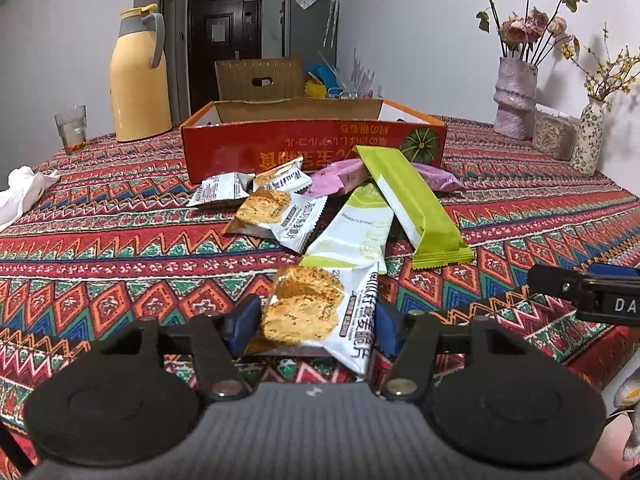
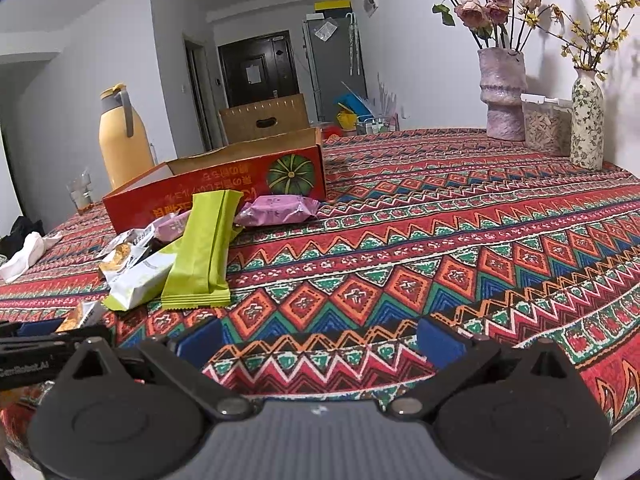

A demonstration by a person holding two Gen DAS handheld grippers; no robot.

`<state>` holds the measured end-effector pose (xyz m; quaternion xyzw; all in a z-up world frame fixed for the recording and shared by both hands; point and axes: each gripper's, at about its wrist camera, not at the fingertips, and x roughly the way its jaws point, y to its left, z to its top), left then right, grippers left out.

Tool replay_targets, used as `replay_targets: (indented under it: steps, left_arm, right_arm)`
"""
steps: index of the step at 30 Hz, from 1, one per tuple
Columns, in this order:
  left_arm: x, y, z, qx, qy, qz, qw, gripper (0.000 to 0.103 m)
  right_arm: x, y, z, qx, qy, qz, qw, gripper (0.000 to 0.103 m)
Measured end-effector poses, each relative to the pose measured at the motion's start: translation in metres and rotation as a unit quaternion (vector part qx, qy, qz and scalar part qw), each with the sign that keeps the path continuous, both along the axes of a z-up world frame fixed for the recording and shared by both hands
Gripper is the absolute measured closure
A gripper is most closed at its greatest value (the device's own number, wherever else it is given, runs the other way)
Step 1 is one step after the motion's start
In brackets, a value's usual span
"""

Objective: Organize snacks
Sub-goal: 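Grasp a white oat cracker packet with the left tool while the right grasps the lime-green bar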

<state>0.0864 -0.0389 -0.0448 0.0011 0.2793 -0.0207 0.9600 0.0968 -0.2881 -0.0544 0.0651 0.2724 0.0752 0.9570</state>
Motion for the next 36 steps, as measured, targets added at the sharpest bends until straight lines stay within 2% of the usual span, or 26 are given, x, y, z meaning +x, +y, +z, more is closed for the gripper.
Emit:
replay_targets:
  steps: [3, 10, 21, 29, 31, 36]
  left_arm:
    - [-0.002, 0.003, 0.005, -0.004, -0.010, -0.002, 0.9999, 0.051]
    - [-0.001, 0.016, 0.013, -0.023, -0.016, -0.008, 0.9996, 0.088]
    - [0.004, 0.042, 0.031, -0.045, -0.048, 0.007, 0.9978, 0.088]
    - [0.010, 0.051, 0.041, -0.049, -0.060, 0.015, 0.9969, 0.088]
    - [0.012, 0.053, 0.042, -0.049, -0.061, 0.016, 0.9968, 0.088]
    - [0.018, 0.056, 0.044, -0.049, -0.062, 0.018, 0.9967, 0.088]
  right_arm:
    - [0.001, 0.002, 0.000, -0.002, 0.000, 0.000, 1.000, 0.000]
    - [0.006, 0.012, 0.001, -0.011, 0.000, 0.009, 1.000, 0.000]
    - [0.026, 0.039, 0.015, -0.026, -0.013, 0.033, 0.999, 0.000]
    - [0.063, 0.073, 0.029, -0.037, -0.013, 0.065, 0.997, 0.001]
    - [0.074, 0.080, 0.030, -0.039, -0.005, 0.070, 0.997, 0.007]
    - [0.098, 0.095, 0.027, -0.040, 0.026, 0.080, 0.996, 0.037]
